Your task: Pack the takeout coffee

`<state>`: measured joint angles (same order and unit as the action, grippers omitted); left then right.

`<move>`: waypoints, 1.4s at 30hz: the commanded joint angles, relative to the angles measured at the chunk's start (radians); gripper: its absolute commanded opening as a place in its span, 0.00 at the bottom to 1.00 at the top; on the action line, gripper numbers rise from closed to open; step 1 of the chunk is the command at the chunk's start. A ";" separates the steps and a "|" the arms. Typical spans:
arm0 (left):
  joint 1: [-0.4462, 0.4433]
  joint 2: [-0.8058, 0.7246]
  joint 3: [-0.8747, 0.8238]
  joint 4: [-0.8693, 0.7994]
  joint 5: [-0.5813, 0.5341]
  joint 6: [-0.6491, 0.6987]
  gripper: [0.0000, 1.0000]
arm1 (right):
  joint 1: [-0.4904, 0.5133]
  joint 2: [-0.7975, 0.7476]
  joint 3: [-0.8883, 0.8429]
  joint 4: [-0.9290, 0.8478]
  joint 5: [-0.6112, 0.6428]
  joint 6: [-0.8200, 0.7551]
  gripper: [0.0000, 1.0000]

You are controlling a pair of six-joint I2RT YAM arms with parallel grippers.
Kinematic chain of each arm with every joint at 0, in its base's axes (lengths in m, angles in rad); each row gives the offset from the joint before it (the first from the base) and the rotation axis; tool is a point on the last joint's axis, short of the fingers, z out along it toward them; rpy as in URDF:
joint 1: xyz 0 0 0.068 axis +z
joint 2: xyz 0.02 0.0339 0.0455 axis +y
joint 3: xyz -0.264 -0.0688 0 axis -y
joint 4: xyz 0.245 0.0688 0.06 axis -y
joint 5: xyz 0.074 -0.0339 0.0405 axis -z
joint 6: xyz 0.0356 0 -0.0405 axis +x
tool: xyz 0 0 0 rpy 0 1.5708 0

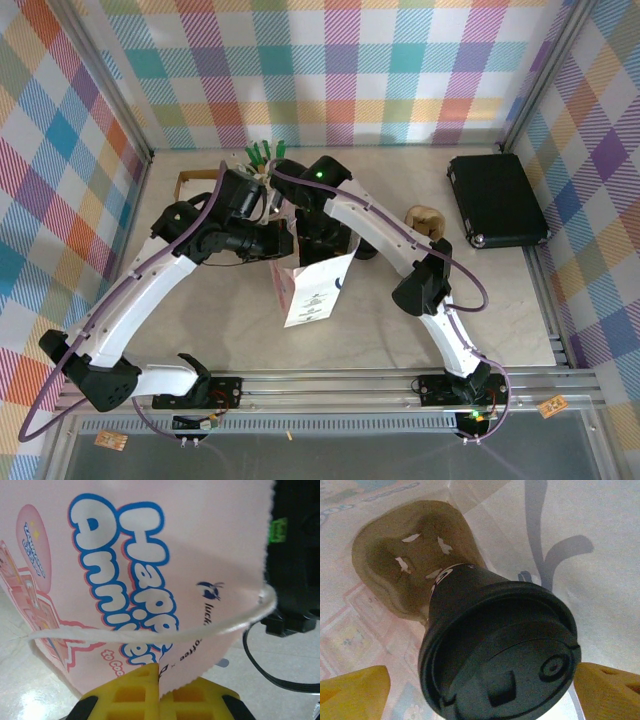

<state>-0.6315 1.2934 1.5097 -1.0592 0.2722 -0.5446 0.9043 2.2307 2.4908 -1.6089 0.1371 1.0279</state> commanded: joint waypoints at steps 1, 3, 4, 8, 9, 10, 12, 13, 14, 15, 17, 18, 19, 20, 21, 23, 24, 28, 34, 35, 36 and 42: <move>0.031 0.045 -0.053 -0.007 -0.034 -0.021 0.00 | 0.055 -0.030 0.063 -0.105 -0.069 -0.034 0.93; 0.040 0.045 -0.061 -0.005 -0.026 -0.024 0.00 | 0.055 -0.021 0.057 -0.106 -0.076 -0.036 0.92; 0.044 0.043 -0.063 -0.005 -0.023 -0.024 0.00 | 0.056 -0.017 0.052 -0.106 -0.082 -0.039 0.92; 0.051 0.047 -0.069 -0.005 -0.008 -0.016 0.00 | 0.055 0.001 0.051 -0.091 -0.087 -0.041 0.89; 0.055 0.050 -0.071 -0.008 0.000 -0.014 0.00 | 0.056 0.003 0.049 -0.084 -0.086 -0.038 0.88; 0.063 0.053 -0.077 -0.006 0.008 -0.012 0.00 | 0.056 0.003 0.046 -0.080 -0.087 -0.033 0.86; 0.078 0.056 -0.088 -0.007 0.030 -0.009 0.00 | 0.056 0.003 0.040 -0.072 -0.085 -0.022 0.83; 0.087 0.055 -0.095 -0.007 0.041 -0.008 0.00 | 0.056 0.003 0.041 -0.068 -0.084 -0.019 0.80; 0.098 0.054 -0.101 -0.009 0.050 -0.009 0.00 | 0.056 0.002 0.041 -0.063 -0.084 -0.013 0.77; 0.108 0.050 -0.107 -0.008 0.055 -0.007 0.00 | 0.056 0.003 0.042 -0.059 -0.081 -0.010 0.75; 0.124 0.040 -0.120 -0.010 0.065 -0.005 0.00 | 0.056 0.001 0.045 -0.047 -0.071 0.002 0.75; 0.128 0.037 -0.122 -0.013 0.065 -0.004 0.00 | 0.056 0.000 0.047 -0.038 -0.065 0.005 0.74; 0.135 0.031 -0.124 -0.017 0.065 -0.002 0.00 | 0.056 -0.002 0.051 -0.024 -0.059 0.004 0.74; 0.139 0.028 -0.127 -0.022 0.067 0.000 0.00 | 0.056 0.000 0.048 -0.009 -0.059 0.004 0.73; 0.143 0.025 -0.133 -0.024 0.071 0.002 0.00 | 0.055 0.000 0.049 -0.001 -0.058 0.008 0.72; 0.151 0.023 -0.137 -0.029 0.076 0.007 0.00 | 0.054 0.007 0.052 0.016 -0.056 0.020 0.72; 0.154 0.022 -0.140 -0.032 0.078 0.009 0.00 | 0.054 0.010 0.054 0.021 -0.057 0.028 0.72; 0.163 0.016 -0.154 -0.034 0.089 0.014 0.00 | 0.054 0.013 0.055 0.057 -0.059 0.046 0.69; 0.194 0.016 -0.175 -0.035 0.114 0.021 0.00 | 0.053 -0.015 0.025 0.175 -0.068 0.052 0.67; 0.201 0.016 -0.179 -0.035 0.119 0.021 0.00 | 0.053 -0.025 0.008 0.205 -0.073 0.051 0.67; 0.209 0.017 -0.184 -0.035 0.123 0.021 0.00 | 0.053 -0.035 -0.007 0.229 -0.077 0.051 0.66; 0.238 0.027 -0.144 -0.095 0.080 0.023 0.00 | 0.048 -0.059 -0.053 0.234 -0.082 0.073 0.61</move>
<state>-0.4149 1.2858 1.3705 -1.0431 0.4469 -0.5381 0.9329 2.2738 2.4176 -1.4063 0.1223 1.0744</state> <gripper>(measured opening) 0.050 0.608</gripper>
